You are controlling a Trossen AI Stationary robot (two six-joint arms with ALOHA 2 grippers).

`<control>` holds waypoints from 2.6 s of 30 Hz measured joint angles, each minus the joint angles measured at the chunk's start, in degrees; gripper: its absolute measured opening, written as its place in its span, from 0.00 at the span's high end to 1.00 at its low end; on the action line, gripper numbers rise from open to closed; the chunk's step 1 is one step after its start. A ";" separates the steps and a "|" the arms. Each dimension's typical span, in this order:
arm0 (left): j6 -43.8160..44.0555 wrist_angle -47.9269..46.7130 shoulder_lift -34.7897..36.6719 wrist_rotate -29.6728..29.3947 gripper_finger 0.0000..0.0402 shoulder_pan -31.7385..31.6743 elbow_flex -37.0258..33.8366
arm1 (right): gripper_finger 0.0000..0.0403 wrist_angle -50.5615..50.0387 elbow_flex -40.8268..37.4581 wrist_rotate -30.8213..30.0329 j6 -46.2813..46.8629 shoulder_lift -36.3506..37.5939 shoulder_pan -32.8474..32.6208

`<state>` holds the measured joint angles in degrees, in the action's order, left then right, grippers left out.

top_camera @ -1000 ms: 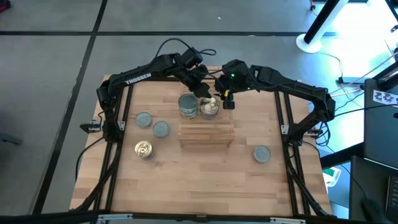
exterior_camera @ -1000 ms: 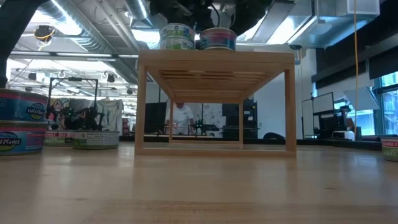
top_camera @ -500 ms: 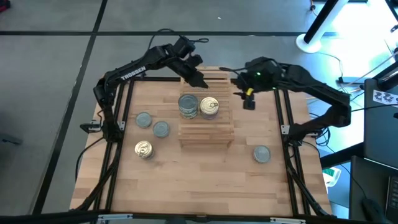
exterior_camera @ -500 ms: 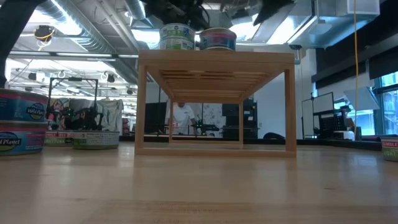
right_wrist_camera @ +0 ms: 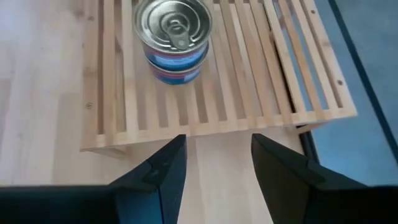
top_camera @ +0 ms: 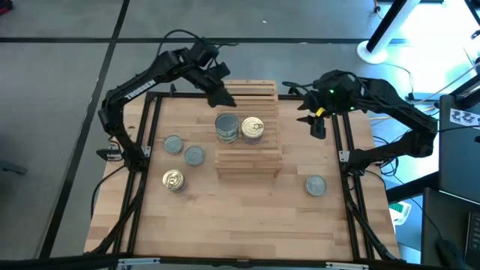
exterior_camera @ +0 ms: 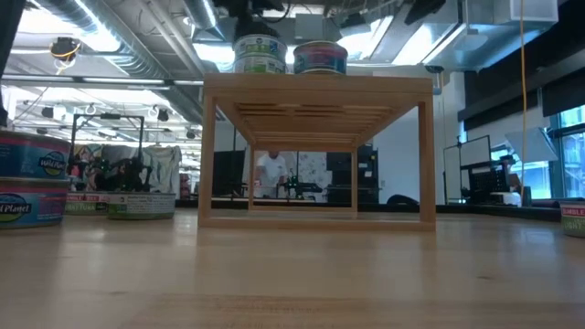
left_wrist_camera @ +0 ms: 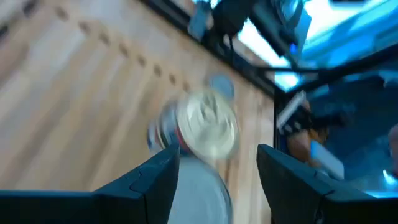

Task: Stack canned seafood by type on shelf
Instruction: Move the green tuna can to the center of the table

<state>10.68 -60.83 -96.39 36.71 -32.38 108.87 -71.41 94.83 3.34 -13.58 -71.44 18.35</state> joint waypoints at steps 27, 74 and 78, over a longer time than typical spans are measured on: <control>2.98 -15.94 6.50 -23.46 0.48 27.11 -2.53 | 0.55 -7.87 -12.07 -11.98 19.78 6.99 -21.72; 10.29 -5.19 -7.86 -50.95 0.48 57.33 -2.55 | 0.55 7.27 -41.59 -18.19 72.00 2.36 -58.88; 10.12 -1.65 -7.83 -50.93 0.48 58.09 -2.55 | 0.55 7.63 -42.58 -17.71 72.06 0.43 -58.88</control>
<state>20.80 -62.49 -104.22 -14.22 25.71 106.32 -63.78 52.25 -14.37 58.48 -71.01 -40.53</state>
